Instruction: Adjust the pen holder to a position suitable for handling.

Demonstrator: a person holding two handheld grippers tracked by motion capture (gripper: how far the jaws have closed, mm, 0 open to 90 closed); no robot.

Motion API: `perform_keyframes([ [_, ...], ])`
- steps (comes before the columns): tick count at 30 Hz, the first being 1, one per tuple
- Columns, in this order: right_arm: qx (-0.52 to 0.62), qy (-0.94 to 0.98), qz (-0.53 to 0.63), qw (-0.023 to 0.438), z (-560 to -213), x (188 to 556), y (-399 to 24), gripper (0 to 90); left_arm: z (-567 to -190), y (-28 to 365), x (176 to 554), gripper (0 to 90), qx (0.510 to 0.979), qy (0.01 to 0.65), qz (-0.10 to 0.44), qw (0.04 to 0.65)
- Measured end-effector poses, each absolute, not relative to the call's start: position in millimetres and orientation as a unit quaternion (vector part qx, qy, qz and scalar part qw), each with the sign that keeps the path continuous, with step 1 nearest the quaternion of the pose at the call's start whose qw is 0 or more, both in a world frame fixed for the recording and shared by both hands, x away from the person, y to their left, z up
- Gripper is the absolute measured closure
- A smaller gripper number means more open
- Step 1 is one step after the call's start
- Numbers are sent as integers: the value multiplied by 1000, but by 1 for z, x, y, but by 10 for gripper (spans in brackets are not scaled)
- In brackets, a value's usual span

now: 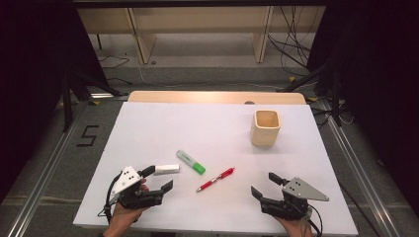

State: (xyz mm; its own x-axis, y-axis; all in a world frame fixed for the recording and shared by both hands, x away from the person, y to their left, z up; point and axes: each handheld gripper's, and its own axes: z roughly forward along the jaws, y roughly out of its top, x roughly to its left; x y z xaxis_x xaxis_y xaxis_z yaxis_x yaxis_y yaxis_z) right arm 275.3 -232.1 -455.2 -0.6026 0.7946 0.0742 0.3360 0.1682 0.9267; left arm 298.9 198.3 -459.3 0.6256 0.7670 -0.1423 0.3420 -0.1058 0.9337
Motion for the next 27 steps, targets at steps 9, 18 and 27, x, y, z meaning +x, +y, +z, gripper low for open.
perform_keyframes([
  [9,386,731,515,229,-454,280,-234,276,-460,199,299,158,718,387,197,544],
  [18,389,730,503,250,-449,298,-243,350,-460,200,300,158,717,391,199,541],
  [27,429,723,473,262,-449,328,-260,481,-461,201,300,158,718,392,204,537],
])
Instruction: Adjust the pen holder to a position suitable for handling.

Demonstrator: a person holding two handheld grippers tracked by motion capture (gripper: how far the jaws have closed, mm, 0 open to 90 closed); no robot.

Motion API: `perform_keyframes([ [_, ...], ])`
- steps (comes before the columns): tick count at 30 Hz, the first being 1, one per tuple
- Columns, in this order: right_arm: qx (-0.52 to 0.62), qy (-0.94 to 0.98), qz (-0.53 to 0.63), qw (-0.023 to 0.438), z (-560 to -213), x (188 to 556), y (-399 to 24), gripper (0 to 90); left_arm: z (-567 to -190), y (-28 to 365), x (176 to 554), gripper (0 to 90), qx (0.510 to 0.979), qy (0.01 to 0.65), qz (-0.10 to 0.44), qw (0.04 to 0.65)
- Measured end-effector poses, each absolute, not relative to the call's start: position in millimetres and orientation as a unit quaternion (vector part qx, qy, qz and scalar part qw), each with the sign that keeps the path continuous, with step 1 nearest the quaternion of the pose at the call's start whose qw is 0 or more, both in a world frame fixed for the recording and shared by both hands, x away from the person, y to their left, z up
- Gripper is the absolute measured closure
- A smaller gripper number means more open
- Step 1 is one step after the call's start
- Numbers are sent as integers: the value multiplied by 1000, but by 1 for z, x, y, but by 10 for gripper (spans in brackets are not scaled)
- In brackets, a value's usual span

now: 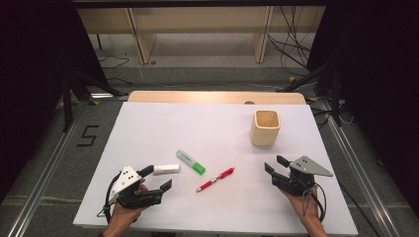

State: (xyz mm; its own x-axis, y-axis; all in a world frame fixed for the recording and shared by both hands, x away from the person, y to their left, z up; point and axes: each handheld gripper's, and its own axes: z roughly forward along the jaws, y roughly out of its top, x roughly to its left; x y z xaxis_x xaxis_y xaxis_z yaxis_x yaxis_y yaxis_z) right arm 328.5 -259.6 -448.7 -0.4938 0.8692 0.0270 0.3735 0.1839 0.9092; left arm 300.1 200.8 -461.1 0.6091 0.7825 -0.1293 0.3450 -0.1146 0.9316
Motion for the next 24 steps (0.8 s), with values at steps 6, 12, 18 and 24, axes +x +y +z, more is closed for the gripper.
perform_keyframes([
  [6,450,716,456,279,-451,348,-270,600,-461,201,300,158,718,391,206,537],
  [12,483,703,435,288,-451,365,-279,679,-462,200,300,158,720,391,205,535],
  [18,518,684,421,294,-449,385,-290,785,-462,199,300,158,721,390,205,535],
  [24,535,680,409,291,-449,414,-298,895,-462,200,300,158,720,392,204,535],
])
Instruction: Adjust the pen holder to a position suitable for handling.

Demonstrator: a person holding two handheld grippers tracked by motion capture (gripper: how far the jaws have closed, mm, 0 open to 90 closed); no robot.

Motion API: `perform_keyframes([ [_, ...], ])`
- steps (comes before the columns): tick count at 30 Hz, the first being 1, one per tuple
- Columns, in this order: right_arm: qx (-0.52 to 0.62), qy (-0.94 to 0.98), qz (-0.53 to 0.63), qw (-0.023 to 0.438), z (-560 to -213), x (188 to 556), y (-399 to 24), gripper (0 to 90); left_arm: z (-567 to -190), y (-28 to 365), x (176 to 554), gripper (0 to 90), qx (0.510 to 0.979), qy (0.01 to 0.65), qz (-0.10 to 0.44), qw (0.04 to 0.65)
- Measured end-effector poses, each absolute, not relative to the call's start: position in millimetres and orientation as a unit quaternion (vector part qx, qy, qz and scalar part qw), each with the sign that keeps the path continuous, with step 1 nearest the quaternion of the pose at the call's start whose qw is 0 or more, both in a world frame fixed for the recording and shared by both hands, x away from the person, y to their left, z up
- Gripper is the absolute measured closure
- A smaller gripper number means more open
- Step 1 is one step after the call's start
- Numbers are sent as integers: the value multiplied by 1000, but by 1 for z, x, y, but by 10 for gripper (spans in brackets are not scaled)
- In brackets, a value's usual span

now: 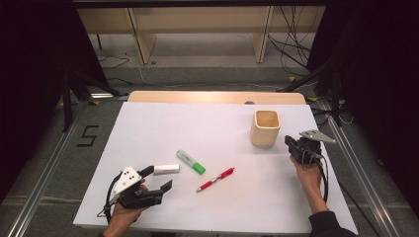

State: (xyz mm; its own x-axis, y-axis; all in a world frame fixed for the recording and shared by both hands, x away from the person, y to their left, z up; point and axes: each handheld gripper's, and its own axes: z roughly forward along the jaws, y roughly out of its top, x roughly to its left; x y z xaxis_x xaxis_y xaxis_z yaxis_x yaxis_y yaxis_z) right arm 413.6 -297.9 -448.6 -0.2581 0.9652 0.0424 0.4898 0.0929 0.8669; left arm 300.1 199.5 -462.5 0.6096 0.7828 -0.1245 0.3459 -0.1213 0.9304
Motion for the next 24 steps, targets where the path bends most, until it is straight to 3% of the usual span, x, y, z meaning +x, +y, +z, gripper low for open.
perform_keyframes([
  [11,545,695,392,256,-461,459,-302,900,-463,200,300,158,719,394,202,535],
  [24,537,709,394,230,-472,477,-297,900,-463,200,300,158,721,394,203,534],
])
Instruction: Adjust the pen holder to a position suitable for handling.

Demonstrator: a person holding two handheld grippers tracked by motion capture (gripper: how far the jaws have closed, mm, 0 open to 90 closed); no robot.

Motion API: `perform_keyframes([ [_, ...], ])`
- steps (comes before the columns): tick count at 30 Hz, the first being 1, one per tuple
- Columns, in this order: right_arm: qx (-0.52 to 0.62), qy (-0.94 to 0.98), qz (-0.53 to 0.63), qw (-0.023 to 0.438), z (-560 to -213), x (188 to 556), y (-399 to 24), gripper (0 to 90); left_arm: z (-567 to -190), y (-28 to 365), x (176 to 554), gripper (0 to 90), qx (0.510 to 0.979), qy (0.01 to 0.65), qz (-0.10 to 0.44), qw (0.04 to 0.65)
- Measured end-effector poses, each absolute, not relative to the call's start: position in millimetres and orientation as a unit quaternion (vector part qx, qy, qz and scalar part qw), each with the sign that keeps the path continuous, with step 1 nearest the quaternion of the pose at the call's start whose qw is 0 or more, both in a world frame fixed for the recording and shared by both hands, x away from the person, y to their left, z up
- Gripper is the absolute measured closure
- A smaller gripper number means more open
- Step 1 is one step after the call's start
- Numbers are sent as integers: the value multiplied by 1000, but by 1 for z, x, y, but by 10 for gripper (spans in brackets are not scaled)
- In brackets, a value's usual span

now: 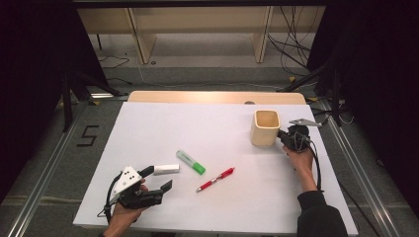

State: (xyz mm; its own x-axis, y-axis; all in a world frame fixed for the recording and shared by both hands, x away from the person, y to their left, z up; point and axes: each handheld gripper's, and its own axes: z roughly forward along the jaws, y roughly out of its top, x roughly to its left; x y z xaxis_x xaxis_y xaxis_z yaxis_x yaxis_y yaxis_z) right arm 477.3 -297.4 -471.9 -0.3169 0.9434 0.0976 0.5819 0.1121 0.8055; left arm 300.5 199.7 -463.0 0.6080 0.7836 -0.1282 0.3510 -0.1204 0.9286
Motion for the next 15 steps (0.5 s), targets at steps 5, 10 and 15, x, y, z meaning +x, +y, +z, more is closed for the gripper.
perform_keyframes([
  [5,540,707,404,212,-477,482,-301,900,-463,200,301,158,720,395,203,533],
  [10,545,704,410,201,-478,482,-302,900,-464,200,302,158,720,396,204,532],
  [15,545,706,408,195,-481,483,-295,900,-464,200,302,158,720,397,204,532],
])
